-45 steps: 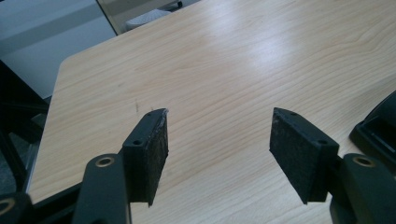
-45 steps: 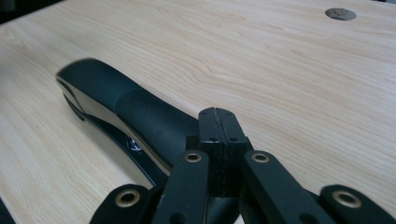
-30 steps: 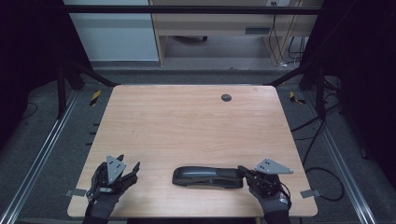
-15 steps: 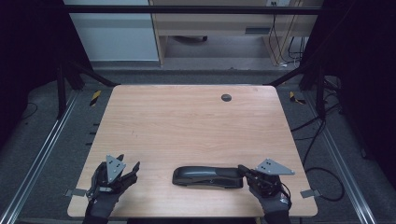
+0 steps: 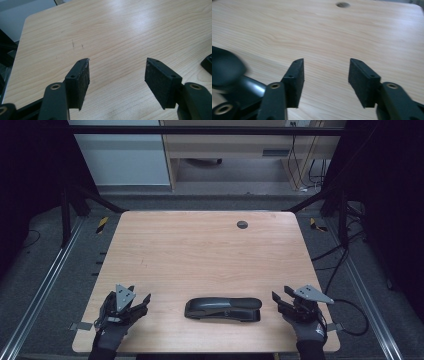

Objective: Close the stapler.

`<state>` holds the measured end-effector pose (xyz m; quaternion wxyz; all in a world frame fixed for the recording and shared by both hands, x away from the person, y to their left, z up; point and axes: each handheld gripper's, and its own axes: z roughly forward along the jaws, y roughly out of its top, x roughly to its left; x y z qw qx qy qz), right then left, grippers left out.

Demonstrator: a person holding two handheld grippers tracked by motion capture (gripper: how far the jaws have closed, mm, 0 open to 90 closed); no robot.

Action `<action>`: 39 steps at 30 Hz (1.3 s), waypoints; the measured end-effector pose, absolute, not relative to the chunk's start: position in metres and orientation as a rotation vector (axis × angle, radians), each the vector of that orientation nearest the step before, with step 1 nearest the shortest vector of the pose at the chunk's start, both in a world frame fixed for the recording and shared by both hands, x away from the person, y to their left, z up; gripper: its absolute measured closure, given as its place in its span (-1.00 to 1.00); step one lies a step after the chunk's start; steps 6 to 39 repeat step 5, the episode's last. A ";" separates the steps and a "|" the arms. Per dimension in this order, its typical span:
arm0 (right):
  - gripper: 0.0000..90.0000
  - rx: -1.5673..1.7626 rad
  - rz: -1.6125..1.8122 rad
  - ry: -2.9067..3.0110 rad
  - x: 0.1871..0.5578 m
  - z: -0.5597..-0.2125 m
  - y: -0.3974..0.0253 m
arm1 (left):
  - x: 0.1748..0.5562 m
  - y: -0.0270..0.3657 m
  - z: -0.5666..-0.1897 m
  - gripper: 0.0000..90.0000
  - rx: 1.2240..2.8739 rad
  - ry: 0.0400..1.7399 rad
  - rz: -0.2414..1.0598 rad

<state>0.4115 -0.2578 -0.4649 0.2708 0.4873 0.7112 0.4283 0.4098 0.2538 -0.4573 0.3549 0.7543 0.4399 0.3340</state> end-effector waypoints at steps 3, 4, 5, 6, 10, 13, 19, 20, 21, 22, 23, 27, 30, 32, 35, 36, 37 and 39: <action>-0.13 1.361 1.095 1.905 0.415 -0.471 -0.271 | 0.413 0.258 -0.459 -0.22 1.949 1.150 0.867; -0.15 1.364 1.073 1.897 0.416 -0.474 -0.275 | 0.414 0.259 -0.459 -0.22 1.948 1.153 0.867; -0.15 1.371 1.062 1.895 0.417 -0.475 -0.279 | 0.414 0.259 -0.459 -0.22 1.948 1.153 0.867; -0.15 1.371 1.062 1.895 0.417 -0.475 -0.279 | 0.414 0.259 -0.459 -0.22 1.948 1.153 0.867; -0.15 1.371 1.062 1.895 0.417 -0.475 -0.279 | 0.414 0.259 -0.459 -0.22 1.948 1.153 0.867; -0.15 1.371 1.062 1.895 0.417 -0.475 -0.279 | 0.414 0.259 -0.459 -0.22 1.948 1.153 0.867; -0.15 1.371 1.062 1.895 0.417 -0.475 -0.279 | 0.414 0.259 -0.459 -0.22 1.948 1.153 0.867; -0.15 1.371 1.062 1.895 0.417 -0.475 -0.279 | 0.414 0.259 -0.459 -0.22 1.948 1.153 0.867; -0.15 1.371 1.062 1.895 0.417 -0.475 -0.279 | 0.414 0.259 -0.459 -0.22 1.948 1.153 0.867; -0.15 1.371 1.062 1.895 0.417 -0.475 -0.279 | 0.414 0.259 -0.459 -0.22 1.948 1.153 0.867; -0.15 1.371 1.062 1.895 0.417 -0.475 -0.279 | 0.414 0.259 -0.459 -0.22 1.948 1.153 0.867; -0.15 1.371 1.062 1.895 0.417 -0.475 -0.279 | 0.414 0.259 -0.459 -0.22 1.948 1.153 0.867; -0.15 1.371 1.062 1.895 0.417 -0.475 -0.279 | 0.414 0.259 -0.459 -0.22 1.948 1.153 0.867; -0.15 1.371 1.062 1.895 0.417 -0.475 -0.279 | 0.414 0.259 -0.459 -0.22 1.948 1.153 0.867; -0.15 1.371 1.062 1.895 0.417 -0.475 -0.279 | 0.414 0.259 -0.459 -0.22 1.948 1.153 0.867; -0.15 1.371 1.062 1.895 0.417 -0.475 -0.279 | 0.414 0.259 -0.459 -0.22 1.948 1.153 0.867; -0.15 1.371 1.062 1.895 0.417 -0.475 -0.279 | 0.414 0.259 -0.459 -0.22 1.948 1.153 0.867; -0.15 1.371 1.062 1.895 0.417 -0.475 -0.279 | 0.414 0.259 -0.459 -0.22 1.948 1.153 0.867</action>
